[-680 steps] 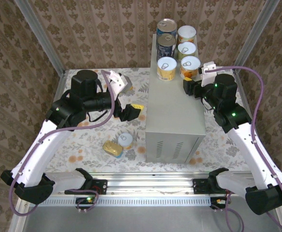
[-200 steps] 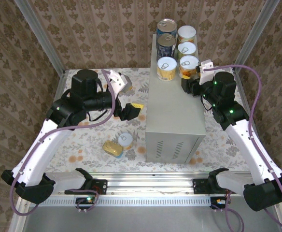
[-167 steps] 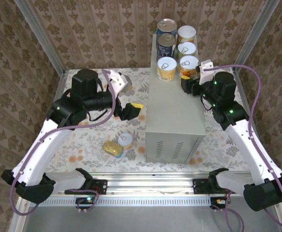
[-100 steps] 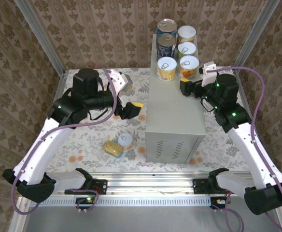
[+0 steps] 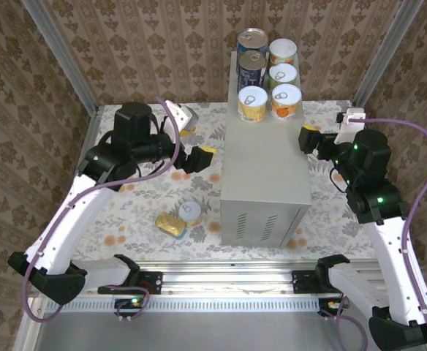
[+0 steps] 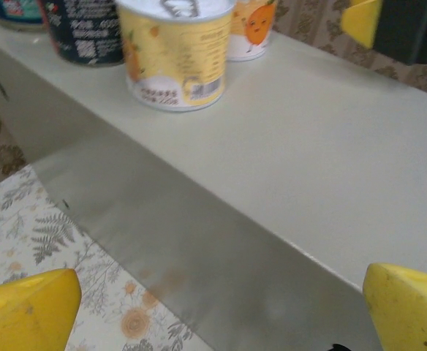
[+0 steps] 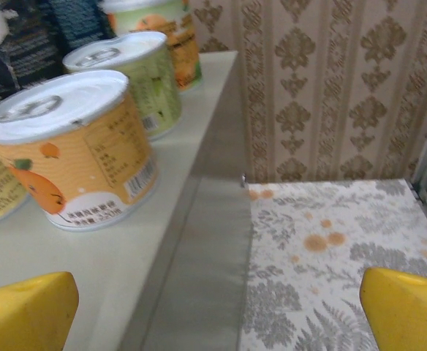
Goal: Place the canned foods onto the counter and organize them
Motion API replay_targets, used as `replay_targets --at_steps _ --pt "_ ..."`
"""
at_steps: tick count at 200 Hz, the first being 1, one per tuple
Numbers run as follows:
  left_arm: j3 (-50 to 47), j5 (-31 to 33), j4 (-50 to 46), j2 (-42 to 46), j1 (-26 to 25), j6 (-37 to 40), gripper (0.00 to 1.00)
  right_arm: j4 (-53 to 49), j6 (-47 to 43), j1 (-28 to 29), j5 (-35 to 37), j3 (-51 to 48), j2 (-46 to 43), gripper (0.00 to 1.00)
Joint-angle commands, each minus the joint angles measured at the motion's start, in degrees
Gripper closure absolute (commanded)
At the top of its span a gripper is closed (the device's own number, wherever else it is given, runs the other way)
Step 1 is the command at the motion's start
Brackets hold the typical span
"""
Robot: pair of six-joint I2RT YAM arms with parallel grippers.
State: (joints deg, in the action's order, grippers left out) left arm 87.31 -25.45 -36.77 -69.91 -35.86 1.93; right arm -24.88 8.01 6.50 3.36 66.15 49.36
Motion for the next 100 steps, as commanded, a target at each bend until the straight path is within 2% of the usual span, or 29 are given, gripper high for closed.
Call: replay_targets --at_steps 1,100 --pt "-1.7 2.6 0.0 0.1 0.9 -3.6 0.0 -3.5 3.5 -2.0 1.8 1.0 -0.1 0.0" --pt "-6.0 4.3 -0.7 3.2 2.3 -6.4 0.0 3.8 5.5 -7.1 -6.3 4.1 8.7 0.0"
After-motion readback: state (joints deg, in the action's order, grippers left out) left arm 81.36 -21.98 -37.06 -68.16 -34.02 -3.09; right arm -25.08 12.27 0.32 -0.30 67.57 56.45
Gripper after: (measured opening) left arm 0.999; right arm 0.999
